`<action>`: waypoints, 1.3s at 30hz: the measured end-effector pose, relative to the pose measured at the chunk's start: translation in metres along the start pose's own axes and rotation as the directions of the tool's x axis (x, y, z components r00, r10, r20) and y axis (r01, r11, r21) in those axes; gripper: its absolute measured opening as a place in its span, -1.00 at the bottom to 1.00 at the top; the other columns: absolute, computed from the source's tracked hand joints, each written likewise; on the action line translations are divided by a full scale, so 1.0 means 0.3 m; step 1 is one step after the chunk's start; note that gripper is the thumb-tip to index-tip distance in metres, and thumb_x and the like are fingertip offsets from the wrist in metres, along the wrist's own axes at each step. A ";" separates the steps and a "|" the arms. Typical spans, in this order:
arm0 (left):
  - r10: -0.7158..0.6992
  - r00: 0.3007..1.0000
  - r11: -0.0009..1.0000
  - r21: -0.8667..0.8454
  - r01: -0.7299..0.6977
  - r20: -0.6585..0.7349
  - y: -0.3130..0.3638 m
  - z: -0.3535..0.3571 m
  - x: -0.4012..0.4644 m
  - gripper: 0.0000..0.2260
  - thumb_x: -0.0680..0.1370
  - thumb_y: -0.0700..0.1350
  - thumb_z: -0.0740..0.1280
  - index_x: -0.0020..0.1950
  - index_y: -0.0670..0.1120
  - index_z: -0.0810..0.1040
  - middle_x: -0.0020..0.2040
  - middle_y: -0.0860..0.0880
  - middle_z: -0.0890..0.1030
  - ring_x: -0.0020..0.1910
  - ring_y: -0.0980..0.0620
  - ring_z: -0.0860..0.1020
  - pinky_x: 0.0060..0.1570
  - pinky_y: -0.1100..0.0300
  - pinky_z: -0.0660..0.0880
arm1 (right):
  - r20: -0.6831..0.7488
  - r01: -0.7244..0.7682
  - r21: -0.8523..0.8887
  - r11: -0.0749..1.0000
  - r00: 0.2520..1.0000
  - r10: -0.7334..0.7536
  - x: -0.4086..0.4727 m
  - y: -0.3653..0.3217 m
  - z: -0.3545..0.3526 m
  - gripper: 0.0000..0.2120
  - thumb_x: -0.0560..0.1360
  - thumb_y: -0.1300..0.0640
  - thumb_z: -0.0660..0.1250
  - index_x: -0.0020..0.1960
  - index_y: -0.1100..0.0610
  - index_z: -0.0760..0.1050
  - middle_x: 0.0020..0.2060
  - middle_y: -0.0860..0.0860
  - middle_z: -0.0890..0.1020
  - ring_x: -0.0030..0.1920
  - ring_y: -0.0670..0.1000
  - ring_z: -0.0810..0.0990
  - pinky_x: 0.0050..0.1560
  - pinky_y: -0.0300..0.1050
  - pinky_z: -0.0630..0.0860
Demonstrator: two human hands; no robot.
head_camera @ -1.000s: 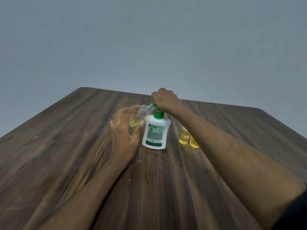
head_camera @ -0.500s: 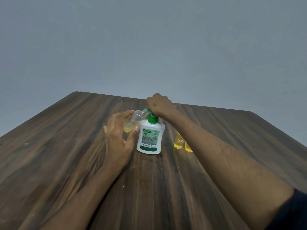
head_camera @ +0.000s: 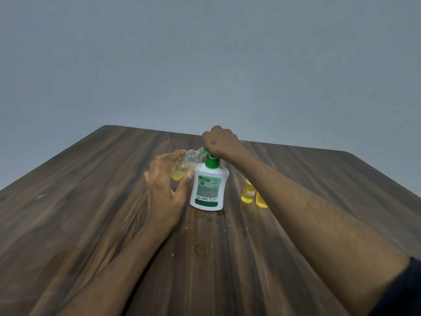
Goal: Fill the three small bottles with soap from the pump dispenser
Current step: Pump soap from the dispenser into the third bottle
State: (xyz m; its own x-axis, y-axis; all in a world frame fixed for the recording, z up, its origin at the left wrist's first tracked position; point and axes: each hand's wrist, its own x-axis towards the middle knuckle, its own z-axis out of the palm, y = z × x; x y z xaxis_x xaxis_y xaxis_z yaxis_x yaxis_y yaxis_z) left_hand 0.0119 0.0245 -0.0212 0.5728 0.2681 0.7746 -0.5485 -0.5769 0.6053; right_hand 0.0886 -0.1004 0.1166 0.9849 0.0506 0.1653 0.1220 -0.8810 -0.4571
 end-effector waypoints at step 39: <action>0.014 1.000 1.000 0.025 -0.013 -0.016 0.003 -0.003 0.006 -0.65 0.57 -0.05 0.45 0.35 -0.04 0.60 0.21 0.07 0.60 0.19 0.11 0.54 0.18 -0.09 0.44 | -0.052 -0.015 0.018 1.000 0.999 0.016 0.009 -0.003 0.004 -0.83 0.56 0.06 0.09 -0.07 0.12 0.38 -0.21 0.00 0.44 -0.08 0.15 0.44 0.20 0.12 0.35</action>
State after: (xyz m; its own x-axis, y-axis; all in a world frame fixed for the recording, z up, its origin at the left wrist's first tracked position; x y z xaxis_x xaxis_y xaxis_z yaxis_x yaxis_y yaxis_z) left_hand 0.0120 0.0252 -0.0191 0.5554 0.2726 0.7857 -0.5404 -0.5998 0.5901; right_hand 0.0913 -0.0989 0.1165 0.9792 0.0119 0.2027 0.1090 -0.8729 -0.4756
